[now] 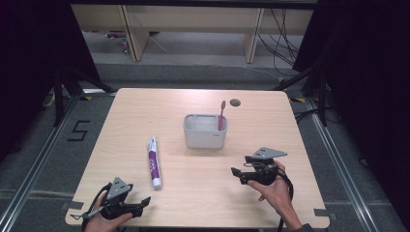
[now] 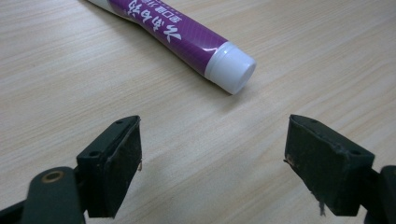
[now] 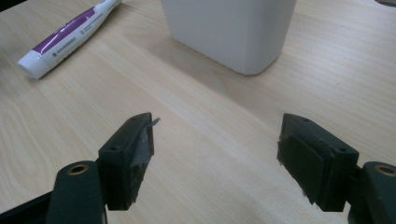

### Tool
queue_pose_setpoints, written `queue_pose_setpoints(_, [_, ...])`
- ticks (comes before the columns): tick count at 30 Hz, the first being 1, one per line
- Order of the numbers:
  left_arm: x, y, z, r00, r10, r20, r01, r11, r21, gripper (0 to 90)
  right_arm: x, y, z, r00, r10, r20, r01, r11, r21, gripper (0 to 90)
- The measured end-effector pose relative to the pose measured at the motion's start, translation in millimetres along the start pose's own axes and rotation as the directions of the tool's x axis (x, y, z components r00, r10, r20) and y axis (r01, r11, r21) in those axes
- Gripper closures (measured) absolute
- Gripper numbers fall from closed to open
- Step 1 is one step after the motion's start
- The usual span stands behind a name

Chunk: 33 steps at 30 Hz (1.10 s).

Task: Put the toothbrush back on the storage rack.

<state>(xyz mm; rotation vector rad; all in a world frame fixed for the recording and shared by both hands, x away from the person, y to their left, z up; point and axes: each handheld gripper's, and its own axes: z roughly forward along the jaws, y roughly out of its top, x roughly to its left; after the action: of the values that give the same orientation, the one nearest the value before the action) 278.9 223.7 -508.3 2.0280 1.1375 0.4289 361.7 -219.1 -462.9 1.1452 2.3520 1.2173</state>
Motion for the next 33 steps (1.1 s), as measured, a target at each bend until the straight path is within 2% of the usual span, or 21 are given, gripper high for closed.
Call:
queue_pose_setpoints(2, [1.1,0.3,-1.7,0.9999,0.011,-0.001,-0.011,0.9998,0.015,18.4,-0.1,-2.6,-0.2,1.0000,-0.004,0.003,0.004,1.000,0.013,27.3])
queue_pose_setpoints(4, [-0.1,-0.1,-1.0,1.0000,-0.003,-0.002,0.003,1.0000,0.003,18.4,1.2,-5.4,1.7,0.9999,0.004,-0.012,-0.004,1.000,0.014,27.1])
queue_pose_setpoints(5, [-0.4,-0.1,-0.8,1.0000,-0.005,-0.004,0.005,1.0000,0.005,18.4,0.4,-5.8,0.7,0.9997,-0.026,0.003,0.026,0.999,0.025,26.9])
queue_pose_setpoints(6, [-0.3,-0.1,-0.7,1.0000,-0.005,-0.004,0.005,1.0000,0.004,18.3,3.4,-7.2,0.1,1.0000,0.003,-0.001,-0.003,0.999,0.034,26.8])
queue_pose_setpoints(7, [-0.1,-0.1,-0.8,1.0000,-0.002,-0.001,0.002,1.0000,0.005,18.4,2.4,-7.5,0.2,0.9999,-0.017,-0.002,0.017,0.999,0.031,26.8])
queue_pose_setpoints(11, [0.9,-0.8,-0.6,0.9998,0.017,0.006,-0.017,0.9999,0.000,18.3,5.6,-9.7,0.0,0.9998,-0.014,-0.017,0.014,0.999,0.032,24.4])
queue_pose_setpoints(12, [-0.2,-0.8,0.4,1.0000,-0.002,0.005,0.002,1.0000,-0.009,18.3,7.0,-10.0,-0.8,0.9999,-0.014,-0.010,0.014,0.999,0.042,24.0])
queue_pose_setpoints(14, [0.0,-0.8,0.4,1.0000,-0.004,0.002,0.004,1.0000,-0.006,18.3,9.3,-11.4,-2.5,0.9999,-0.004,-0.010,0.004,0.999,0.054,23.9])
queue_pose_setpoints(15, [-0.1,-0.2,-0.8,1.0000,-0.004,0.001,0.004,1.0000,0.008,18.3,7.5,-12.1,-2.0,0.9993,-0.037,-0.008,0.037,0.999,0.040,23.7])
queue_pose_setpoints(16, [0.0,-0.3,-0.6,1.0000,-0.005,0.001,0.005,1.0000,0.006,18.3,10.1,-13.2,-3.3,0.9998,-0.003,-0.021,0.004,0.998,0.062,23.5])
queue_pose_setpoints(17, [-0.1,-0.3,-0.6,1.0000,-0.007,-0.001,0.007,1.0000,0.005,18.3,9.3,-13.8,-3.4,0.9996,-0.018,-0.022,0.019,0.998,0.053,23.4])
queue_pose_setpoints(20, [0.1,-0.3,-0.8,1.0000,-0.007,0.002,0.007,0.9999,0.009,18.2,10.8,-17.2,-4.4,0.9997,-0.009,-0.024,0.011,0.998,0.063,22.6])
queue_pose_setpoints(21, [-0.1,-0.5,-0.5,1.0000,-0.008,0.001,0.008,1.0000,0.004,18.2,9.3,-18.1,-4.4,0.9990,-0.037,-0.023,0.039,0.997,0.064,22.4])
queue_pose_setpoints(22, [0.0,-0.3,-1.0,1.0000,-0.006,0.002,0.006,0.9999,0.009,18.2,11.9,-19.3,-5.6,0.9997,-0.005,-0.025,0.007,0.997,0.083,22.2])
queue_pose_setpoints(24, [0.0,-0.3,-0.9,1.0000,-0.005,0.003,0.005,1.0000,0.008,18.2,11.3,-22.0,-5.5,0.9992,-0.026,-0.031,0.029,0.996,0.080,21.3])
queue_pose_setpoints(25, [-0.1,-0.3,-0.9,1.0000,-0.006,0.003,0.006,1.0000,0.007,18.2,14.4,-24.2,-6.6,0.9994,0.013,-0.032,-0.010,0.995,0.097,20.1])
queue_pose_setpoints(27, [0.1,-0.3,-0.7,1.0000,-0.008,0.004,0.008,1.0000,0.004,18.2,12.5,-26.2,-7.6,0.9993,-0.022,-0.032,0.025,0.995,0.099,20.2])
queue_pose_setpoints(28, [0.1,-0.6,-0.1,0.9999,-0.010,0.003,0.010,1.0000,-0.002,18.2,13.7,-27.5,-7.7,0.9991,-0.006,-0.042,0.011,0.995,0.103,20.2])
queue_pose_setpoints(29, [0.0,-0.7,-0.1,0.9999,-0.010,0.003,0.010,0.9999,-0.002,18.2,11.6,-28.2,-8.0,0.9983,-0.046,-0.036,0.049,0.995,0.092,20.2])
queue_pose_setpoints(30, [0.0,-0.7,-0.4,1.0000,-0.009,0.002,0.009,1.0000,0.002,18.2,14.7,-30.1,-9.4,0.9991,-0.002,-0.042,0.007,0.994,0.111,20.2])
queue_pose_setpoints(33, [-0.1,-0.5,-0.7,1.0000,-0.008,0.000,0.008,1.0000,0.004,18.2,14.6,-32.4,-11.2,0.9989,-0.021,-0.041,0.026,0.993,0.113,20.2])
